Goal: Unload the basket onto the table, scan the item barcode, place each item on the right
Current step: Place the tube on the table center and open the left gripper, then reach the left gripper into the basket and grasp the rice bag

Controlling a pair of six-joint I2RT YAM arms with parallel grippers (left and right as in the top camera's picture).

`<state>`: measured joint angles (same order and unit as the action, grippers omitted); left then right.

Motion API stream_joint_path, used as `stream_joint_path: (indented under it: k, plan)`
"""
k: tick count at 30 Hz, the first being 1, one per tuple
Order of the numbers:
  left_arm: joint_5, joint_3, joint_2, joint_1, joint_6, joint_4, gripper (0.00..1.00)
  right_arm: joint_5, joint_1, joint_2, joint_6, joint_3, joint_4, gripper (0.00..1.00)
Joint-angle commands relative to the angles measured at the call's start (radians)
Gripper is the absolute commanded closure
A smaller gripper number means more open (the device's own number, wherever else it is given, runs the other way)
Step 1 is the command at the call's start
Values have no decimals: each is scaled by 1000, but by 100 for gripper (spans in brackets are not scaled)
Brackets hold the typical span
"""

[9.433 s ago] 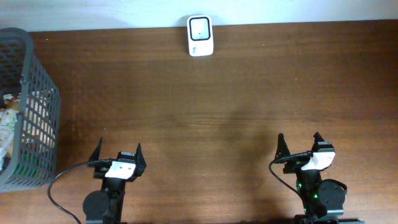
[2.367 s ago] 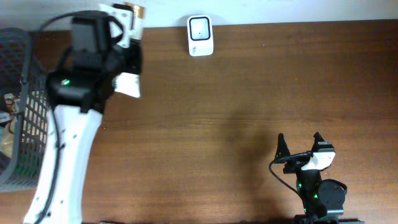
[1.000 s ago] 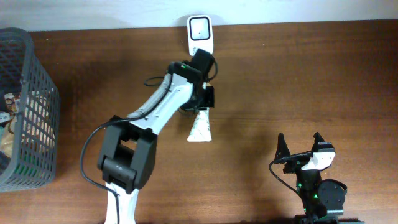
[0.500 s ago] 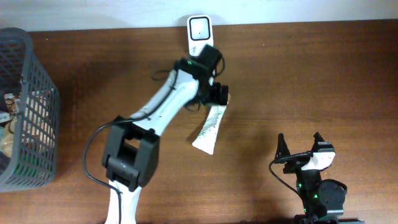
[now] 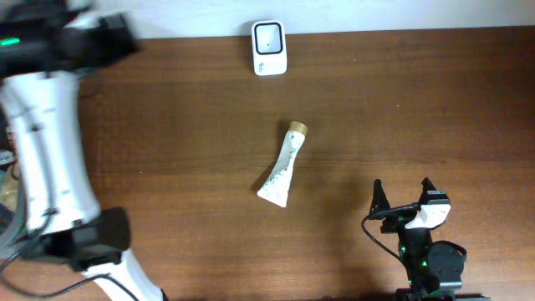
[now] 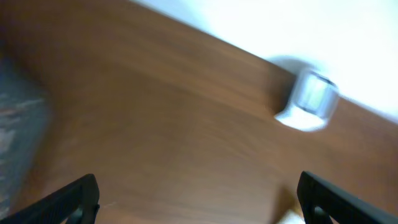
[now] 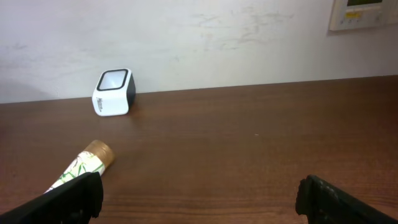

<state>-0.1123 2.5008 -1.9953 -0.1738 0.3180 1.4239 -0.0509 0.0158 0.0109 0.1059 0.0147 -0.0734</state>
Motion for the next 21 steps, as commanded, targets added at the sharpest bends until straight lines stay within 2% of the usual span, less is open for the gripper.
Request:
stream_joint_path:
  k: [1, 4, 9, 14, 21]
  plan:
    - [40, 0, -2, -200, 75, 53, 1, -5, -8, -8, 7, -9, 2, 2]
    - [61, -37, -6, -364, 98, 51, 1, -5, -8, -8, 7, -9, 2, 2]
    - [56, -178, -6, -516, 116, 53, 1, -5, -8, -8, 7, -9, 2, 2]
    - [62, -378, -6, -617, 119, 24, 1, -5, -8, -8, 7, -9, 2, 2]
    - [284, -543, -6, -672, 113, -72, 1, -5, -8, -8, 7, -9, 2, 2]
